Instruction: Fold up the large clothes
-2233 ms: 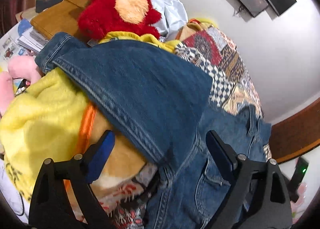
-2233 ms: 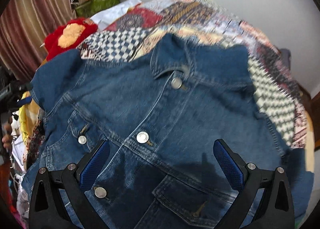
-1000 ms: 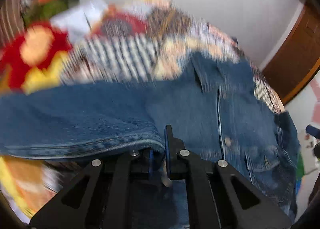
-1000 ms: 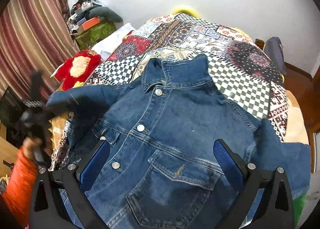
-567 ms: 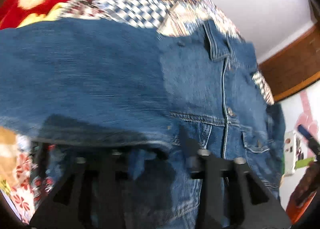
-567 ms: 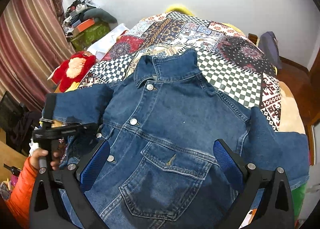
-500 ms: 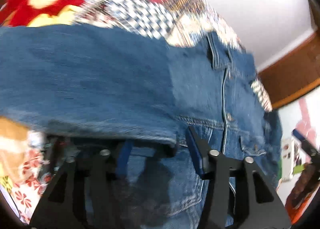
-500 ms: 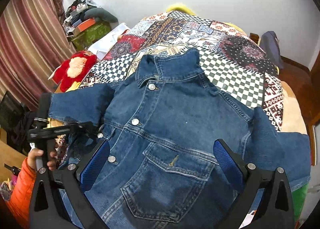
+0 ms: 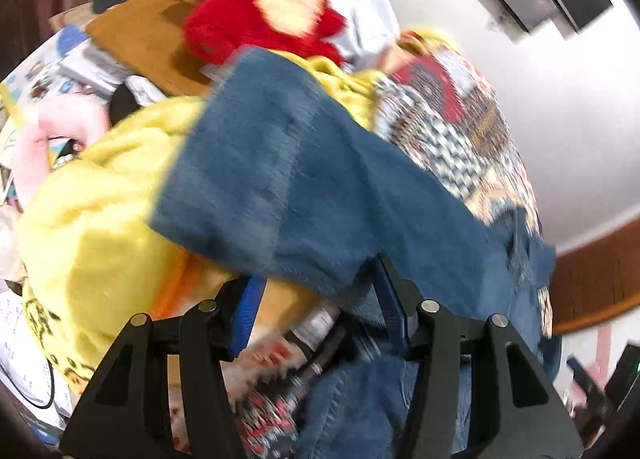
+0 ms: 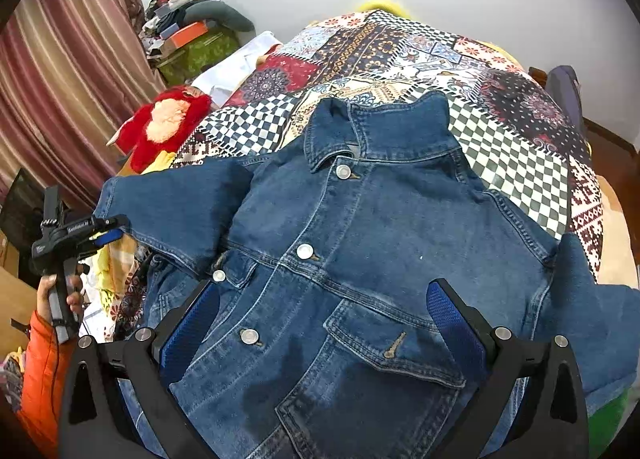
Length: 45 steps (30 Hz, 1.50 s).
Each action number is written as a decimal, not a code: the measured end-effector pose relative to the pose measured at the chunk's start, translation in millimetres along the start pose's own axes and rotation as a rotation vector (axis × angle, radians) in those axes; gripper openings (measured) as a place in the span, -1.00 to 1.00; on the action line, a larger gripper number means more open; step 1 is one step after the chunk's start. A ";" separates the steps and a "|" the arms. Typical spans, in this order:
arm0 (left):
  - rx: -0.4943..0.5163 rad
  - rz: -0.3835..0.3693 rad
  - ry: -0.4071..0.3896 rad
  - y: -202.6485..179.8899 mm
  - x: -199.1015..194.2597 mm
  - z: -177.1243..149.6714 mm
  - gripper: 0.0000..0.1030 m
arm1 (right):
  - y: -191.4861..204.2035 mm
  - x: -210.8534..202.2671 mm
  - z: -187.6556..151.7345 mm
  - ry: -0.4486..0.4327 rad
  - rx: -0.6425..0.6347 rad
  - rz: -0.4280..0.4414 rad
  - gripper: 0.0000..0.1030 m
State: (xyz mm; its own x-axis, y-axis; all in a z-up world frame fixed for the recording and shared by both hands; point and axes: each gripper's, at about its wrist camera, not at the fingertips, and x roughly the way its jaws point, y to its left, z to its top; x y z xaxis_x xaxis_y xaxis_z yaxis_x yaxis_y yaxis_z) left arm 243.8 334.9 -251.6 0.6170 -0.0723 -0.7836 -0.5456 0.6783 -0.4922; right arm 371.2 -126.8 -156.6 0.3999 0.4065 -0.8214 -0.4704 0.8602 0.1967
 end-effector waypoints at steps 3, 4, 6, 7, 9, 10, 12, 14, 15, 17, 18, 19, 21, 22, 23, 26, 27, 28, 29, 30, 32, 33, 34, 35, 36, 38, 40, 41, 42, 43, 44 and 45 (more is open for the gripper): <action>0.003 -0.014 -0.039 -6.7 0.0 5.9 -0.17 | -2.3 2.6 0.1 0.007 0.003 -0.010 0.99; 0.026 -0.013 -0.061 -10.7 -5.3 4.9 -0.27 | -4.0 2.8 0.0 0.008 0.006 -0.011 0.99; 0.092 0.027 -0.094 -26.2 -9.2 8.7 -0.63 | -7.8 1.8 -0.6 0.007 0.019 -0.012 0.99; 0.137 0.051 -0.118 -37.8 -13.3 8.7 -0.69 | -10.7 0.8 -1.1 0.007 0.028 -0.011 0.99; 0.206 0.074 -0.149 -57.1 -19.6 11.6 -0.74 | -15.4 -1.8 -1.2 0.003 0.038 -0.011 0.99; 0.241 0.074 -0.169 -70.0 -25.0 12.2 -0.75 | -17.8 -4.5 -1.2 -0.002 0.042 -0.011 0.99; 0.301 0.062 -0.204 -94.7 -34.8 12.4 -0.77 | -20.8 -9.9 -1.3 -0.013 0.048 -0.011 0.99; 0.373 0.022 -0.243 -130.8 -48.9 7.5 -0.78 | -25.6 -18.7 -1.8 -0.035 0.055 -0.013 0.99; 0.405 0.000 -0.258 -147.3 -55.2 5.8 -0.78 | -28.3 -22.8 -2.3 -0.045 0.058 -0.013 0.99; 0.465 -0.045 -0.281 -179.7 -64.5 -0.3 -0.78 | -34.3 -31.2 -2.8 -0.064 0.066 -0.015 0.99; 0.504 -0.076 -0.293 -200.3 -69.6 -5.3 -0.78 | -37.5 -34.9 -3.8 -0.072 0.072 -0.016 0.99; 0.532 -0.100 -0.299 -215.1 -73.4 -9.7 -0.78 | -41.5 -38.7 -4.7 -0.080 0.079 -0.017 0.99; 0.602 -0.160 -0.303 -250.0 -78.7 -23.4 -0.78 | -49.1 -44.8 -7.0 -0.090 0.091 -0.020 0.99; 0.634 -0.187 -0.297 -265.9 -78.8 -30.8 -0.78 | -54.9 -49.0 -8.9 -0.096 0.101 -0.022 0.99; 0.676 -0.219 -0.282 -286.3 -76.5 -42.0 -0.78 | -59.6 -52.4 -11.1 -0.101 0.109 -0.026 0.99; 0.754 -0.276 -0.214 -324.7 -59.7 -69.3 -0.78 | -74.9 -62.4 -16.5 -0.115 0.133 -0.035 0.99; 0.779 -0.290 -0.180 -335.5 -50.6 -80.0 -0.78 | -81.2 -66.5 -18.9 -0.119 0.144 -0.038 0.99; 0.802 -0.296 -0.147 -344.3 -40.4 -90.3 -0.78 | -86.4 -69.5 -20.8 -0.122 0.154 -0.042 0.99; 0.828 -0.296 -0.107 -352.5 -27.3 -103.2 -0.78 | -91.2 -72.7 -23.2 -0.125 0.163 -0.048 0.99; 0.854 -0.292 -0.058 -359.0 -12.4 -117.0 -0.78 | -95.7 -75.2 -25.5 -0.125 0.172 -0.053 0.99; 0.892 -0.285 0.028 -366.5 12.7 -138.9 -0.78 | -104.7 -79.2 -29.9 -0.120 0.189 -0.061 0.99; 0.915 -0.276 0.100 -368.5 30.4 -153.2 -0.78 | -107.6 -79.9 -31.9 -0.119 0.194 -0.063 0.99; 0.932 -0.268 0.159 -368.7 44.4 -164.9 -0.78 | -110.6 -80.7 -33.7 -0.115 0.200 -0.066 0.99; 0.948 -0.259 0.218 -368.5 57.6 -176.6 -0.78 | -113.7 -81.2 -36.3 -0.108 0.206 -0.069 0.99; 0.955 -0.255 0.255 -366.8 63.7 -188.5 -0.77 | -115.4 -81.1 -38.1 -0.103 0.208 -0.071 0.99; 0.967 -0.243 0.349 -363.1 78.4 -205.3 -0.68 | -116.9 -79.8 -41.5 -0.094 0.210 -0.076 0.99; 0.986 -0.211 0.409 -362.2 85.6 -214.2 -0.49 | -116.5 -77.5 -43.9 -0.086 0.209 -0.079 0.99; 0.999 -0.207 0.414 -361.5 84.6 -216.4 -0.37 | -115.5 -75.3 -44.0 -0.081 0.210 -0.079 0.99; 1.011 -0.211 0.402 -361.5 80.4 -218.0 -0.12 | -114.2 -73.1 -43.3 -0.078 0.210 -0.077 0.99; 1.021 -0.210 0.378 -361.3 74.2 -217.2 0.05 | -112.1 -71.6 -42.4 -0.076 0.211 -0.073 0.99; 1.026 -0.200 0.328 -359.8 64.0 -213.1 0.33 | -110.1 -69.8 -41.2 -0.075 0.211 -0.069 0.99; 1.025 -0.199 0.293 -357.3 57.0 -209.3 0.41 | -107.3 -67.7 -39.2 -0.075 0.209 -0.062 0.99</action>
State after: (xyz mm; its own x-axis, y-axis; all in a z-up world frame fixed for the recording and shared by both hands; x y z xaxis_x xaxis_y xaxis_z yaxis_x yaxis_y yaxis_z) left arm 355.2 -64.6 -199.7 0.4081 -0.3281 -0.8519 0.3665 0.9136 -0.1763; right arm 363.7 -258.7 -143.1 0.4843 0.3657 -0.7948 -0.2731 0.9262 0.2598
